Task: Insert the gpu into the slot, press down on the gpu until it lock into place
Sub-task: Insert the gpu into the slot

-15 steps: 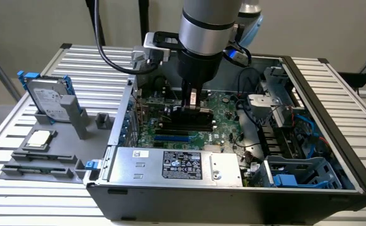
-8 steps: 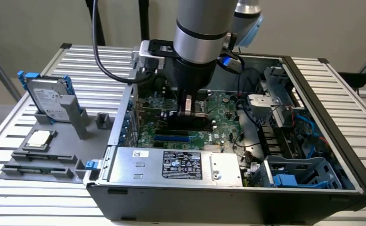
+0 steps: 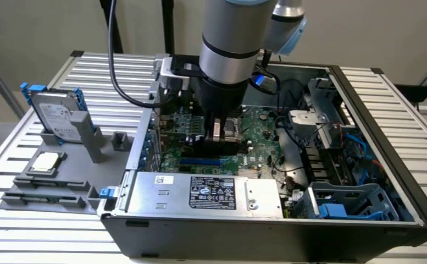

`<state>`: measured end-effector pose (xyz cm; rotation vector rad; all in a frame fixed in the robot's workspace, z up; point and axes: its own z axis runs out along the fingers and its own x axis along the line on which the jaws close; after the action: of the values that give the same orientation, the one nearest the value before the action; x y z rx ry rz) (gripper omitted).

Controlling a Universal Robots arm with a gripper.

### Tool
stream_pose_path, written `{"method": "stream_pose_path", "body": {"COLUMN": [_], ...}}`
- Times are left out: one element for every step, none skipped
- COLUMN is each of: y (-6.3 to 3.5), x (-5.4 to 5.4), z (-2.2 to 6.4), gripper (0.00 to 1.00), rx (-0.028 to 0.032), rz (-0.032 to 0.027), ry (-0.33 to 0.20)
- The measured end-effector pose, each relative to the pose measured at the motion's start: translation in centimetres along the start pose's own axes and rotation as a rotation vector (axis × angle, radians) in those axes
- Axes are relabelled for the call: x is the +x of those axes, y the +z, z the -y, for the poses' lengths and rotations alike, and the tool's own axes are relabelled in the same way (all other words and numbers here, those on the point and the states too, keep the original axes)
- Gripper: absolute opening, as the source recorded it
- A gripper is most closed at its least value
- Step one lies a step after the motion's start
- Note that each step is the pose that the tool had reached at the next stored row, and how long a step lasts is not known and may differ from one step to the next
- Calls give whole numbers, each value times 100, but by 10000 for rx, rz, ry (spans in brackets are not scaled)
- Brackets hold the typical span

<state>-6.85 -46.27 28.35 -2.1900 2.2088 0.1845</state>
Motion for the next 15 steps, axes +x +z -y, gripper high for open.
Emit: {"method": "stream_pose_path", "body": {"y": [19,37,54,72,82,91,100,108,118,127,138,147,156,162,168], "x": [2,4,6,7,8,9,10,11,12,13,13,13,12,8,4], "z": [1,2,3,3,4,4,3,2,-1,-3,-7,-9,-12,-14,-14], "gripper": [26,26,26,26,26,26,26,26,26,26,26,26,26,26,26], "rx": [-2,-3,-3,-3,-3,-4,-4,-3,-3,-3,-2,0,2,2,4], "rz": [-2,-4,-4,-4,-3,-4,-5,-4,-4,-4,-4,-3,-3,-4,-3], "ry": [-16,-29,-37,-41,-44,-44,-44,-44,-44,-43,-42,-41,-35,-25,-16]}}
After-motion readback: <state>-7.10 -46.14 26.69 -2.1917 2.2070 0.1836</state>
